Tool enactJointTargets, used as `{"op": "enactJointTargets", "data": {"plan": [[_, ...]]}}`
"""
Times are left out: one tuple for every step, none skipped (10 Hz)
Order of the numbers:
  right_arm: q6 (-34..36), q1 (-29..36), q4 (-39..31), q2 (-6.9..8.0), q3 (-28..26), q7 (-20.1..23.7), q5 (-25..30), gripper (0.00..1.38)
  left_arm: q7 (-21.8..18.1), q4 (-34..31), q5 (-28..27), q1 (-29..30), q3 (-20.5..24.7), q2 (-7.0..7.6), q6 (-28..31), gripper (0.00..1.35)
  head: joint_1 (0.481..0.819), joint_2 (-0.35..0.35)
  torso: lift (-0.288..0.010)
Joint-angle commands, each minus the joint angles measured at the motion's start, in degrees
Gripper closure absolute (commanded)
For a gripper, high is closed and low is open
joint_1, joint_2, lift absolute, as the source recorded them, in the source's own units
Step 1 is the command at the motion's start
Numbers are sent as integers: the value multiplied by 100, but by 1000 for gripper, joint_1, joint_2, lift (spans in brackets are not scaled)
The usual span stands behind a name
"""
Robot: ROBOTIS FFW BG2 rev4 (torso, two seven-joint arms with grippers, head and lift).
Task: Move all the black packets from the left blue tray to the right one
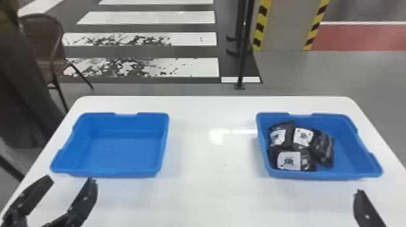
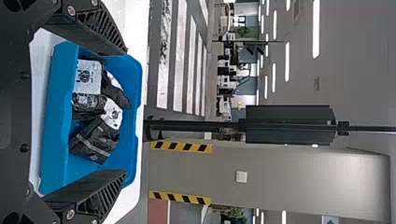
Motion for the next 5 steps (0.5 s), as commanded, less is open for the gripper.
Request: {"op": "enactJointTargets", "data": {"plan": [[0, 0, -11, 5, -4, 0, -12, 119, 0, 0, -46, -1, 50, -15, 7, 245, 695, 9, -140], [0, 0, -11, 5, -4, 0, -12, 119, 0, 0, -46, -15, 61, -15, 21, 245, 695, 11, -140], [0, 0, -11, 5, 7, 0, -12, 119, 0, 0, -57, -15, 50, -15, 35, 245, 695, 17, -140], [0, 0, -11, 5, 7, 0, -35, 114, 0, 0, -35, -15, 61, -15, 49, 245, 695, 17, -140], [0, 0, -11, 5, 7, 0, -58, 108, 0, 0, -12, -15, 61, -15, 63, 245, 695, 17, -140]]}}
